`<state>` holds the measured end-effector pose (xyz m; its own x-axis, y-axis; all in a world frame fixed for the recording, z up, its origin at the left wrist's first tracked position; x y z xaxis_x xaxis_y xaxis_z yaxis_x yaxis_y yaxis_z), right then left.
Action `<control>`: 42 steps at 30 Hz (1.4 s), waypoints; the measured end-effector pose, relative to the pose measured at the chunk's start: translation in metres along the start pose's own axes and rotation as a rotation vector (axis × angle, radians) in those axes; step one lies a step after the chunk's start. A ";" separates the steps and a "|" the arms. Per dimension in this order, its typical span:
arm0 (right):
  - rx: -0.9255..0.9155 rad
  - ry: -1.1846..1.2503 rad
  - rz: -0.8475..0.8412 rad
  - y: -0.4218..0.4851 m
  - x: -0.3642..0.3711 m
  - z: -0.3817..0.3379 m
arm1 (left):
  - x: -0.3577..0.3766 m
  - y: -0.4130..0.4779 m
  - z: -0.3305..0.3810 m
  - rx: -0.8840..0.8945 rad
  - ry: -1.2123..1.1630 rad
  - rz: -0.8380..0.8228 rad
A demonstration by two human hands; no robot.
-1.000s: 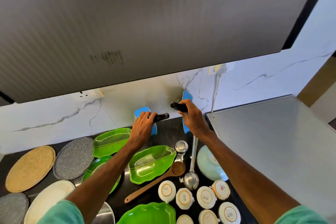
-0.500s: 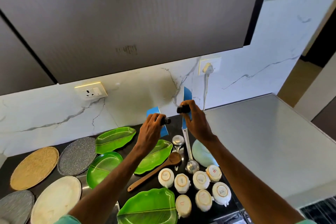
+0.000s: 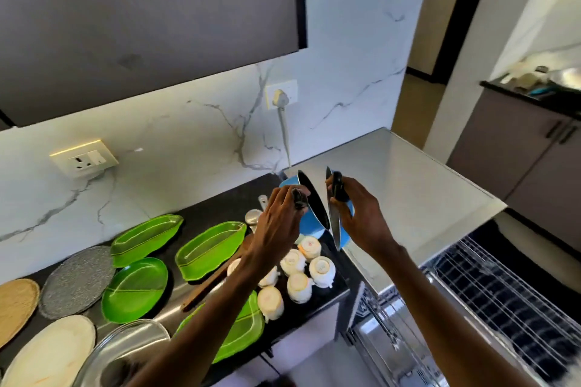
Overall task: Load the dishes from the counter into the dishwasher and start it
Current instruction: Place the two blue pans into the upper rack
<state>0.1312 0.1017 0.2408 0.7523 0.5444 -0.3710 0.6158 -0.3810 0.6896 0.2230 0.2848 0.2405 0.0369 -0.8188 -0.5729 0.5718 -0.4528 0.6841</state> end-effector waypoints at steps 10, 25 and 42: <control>0.201 -0.065 -0.056 -0.105 -0.167 0.062 | 0.112 -0.092 0.150 -0.034 -0.100 -0.199; 0.491 -0.259 -0.076 -0.171 -0.303 0.136 | 0.235 -0.153 0.284 -0.237 -0.150 -0.363; 0.579 -0.326 -0.133 -0.168 -0.303 0.256 | 0.354 -0.130 0.218 -0.089 -0.129 -0.600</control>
<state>-0.1400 -0.1902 0.0783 0.6375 0.3956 -0.6611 0.6657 -0.7148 0.2142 -0.0171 -0.0231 0.0473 -0.4088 -0.4693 -0.7827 0.5287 -0.8209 0.2160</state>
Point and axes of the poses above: each hand's wrist, its own y-axis towards the middle knuckle, its own x-axis out of the palm, z = x × y, the point moved 1 cm from there along y, towards the middle knuckle, and after that the axes turned 13 degrees about z, right-handed, at the moved point
